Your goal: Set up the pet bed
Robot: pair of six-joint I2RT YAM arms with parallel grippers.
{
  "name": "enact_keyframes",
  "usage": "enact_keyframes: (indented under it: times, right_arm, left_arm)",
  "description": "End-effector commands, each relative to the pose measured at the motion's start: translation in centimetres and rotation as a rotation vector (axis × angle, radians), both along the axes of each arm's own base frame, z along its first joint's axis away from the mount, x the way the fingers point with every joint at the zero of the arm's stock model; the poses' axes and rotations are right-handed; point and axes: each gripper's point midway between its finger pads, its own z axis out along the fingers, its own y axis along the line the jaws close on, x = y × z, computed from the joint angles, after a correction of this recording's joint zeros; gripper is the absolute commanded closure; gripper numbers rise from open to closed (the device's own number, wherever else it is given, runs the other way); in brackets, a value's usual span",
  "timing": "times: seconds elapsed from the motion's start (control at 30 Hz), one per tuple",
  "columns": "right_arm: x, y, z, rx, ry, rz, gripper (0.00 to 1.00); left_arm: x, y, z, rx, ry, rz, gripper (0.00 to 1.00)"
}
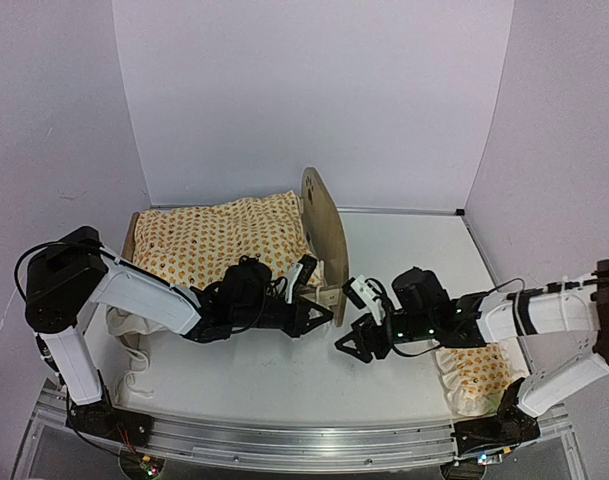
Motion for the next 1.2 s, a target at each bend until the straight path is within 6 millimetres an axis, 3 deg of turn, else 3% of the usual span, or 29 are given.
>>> enact_keyframes:
  times: [0.0, 0.1, 0.23, 0.47, 0.53, 0.6, 0.7, 0.77, 0.83, 0.9, 0.97, 1.1, 1.17]
  right_arm:
    - [3.6, 5.3, 7.8, 0.288, -0.369, 0.052, 0.29]
    - [4.4, 5.3, 6.9, 0.294, -0.403, 0.016, 0.32]
    - [5.4, 5.9, 5.5, 0.272, -0.441, 0.008, 0.48]
    - [5.8, 5.9, 4.5, 0.311, -0.394, -0.042, 0.66]
    - [5.6, 6.2, 4.7, 0.318, -0.350, -0.038, 0.78]
    - [5.0, 6.4, 5.6, 0.330, -0.255, -0.043, 1.00]
    - [4.4, 6.4, 7.2, 0.369, -0.003, -0.119, 1.00]
    - [2.5, 6.6, 8.1, 0.407, 0.226, -0.131, 1.00]
    - [1.4, 6.3, 9.5, 0.439, 0.338, -0.153, 1.00]
    - [1.5, 5.4, 11.3, 0.476, 0.379, -0.210, 1.00]
    - [1.7, 5.0, 13.4, 0.526, 0.385, -0.236, 1.00]
    - [2.0, 6.4, 15.1, 0.544, 0.499, -0.199, 1.00]
    - [1.6, 7.3, 15.8, 0.550, 0.546, -0.151, 1.00]
  left_arm:
    - [0.5, -0.7, 5.4, -0.106, -0.055, -0.010, 1.00]
    - [0.6, -0.7, 5.6, -0.107, -0.057, -0.012, 1.00]
    - [0.7, -0.5, 6.3, -0.112, -0.070, -0.012, 1.00]
    - [1.2, 0.0, 6.9, -0.110, -0.091, -0.007, 1.00]
    - [1.2, 0.0, 6.9, -0.105, -0.101, -0.006, 1.00]
    - [1.5, 0.1, 6.6, -0.092, -0.108, 0.008, 1.00]
    - [2.0, 0.9, 6.0, -0.066, -0.126, 0.056, 0.90]
    - [2.5, 2.0, 5.1, -0.034, -0.149, 0.107, 0.72]
    - [2.7, 3.3, 3.8, 0.000, -0.172, 0.152, 0.59]
    - [1.9, 4.1, 3.9, -0.002, -0.246, 0.211, 0.50]
    - [1.3, 4.6, 4.1, -0.032, -0.282, 0.243, 0.48]
    - [0.1, 5.0, 3.6, -0.075, -0.313, 0.297, 0.45]
    - [0.2, 4.7, 1.7, -0.061, -0.287, 0.310, 0.44]
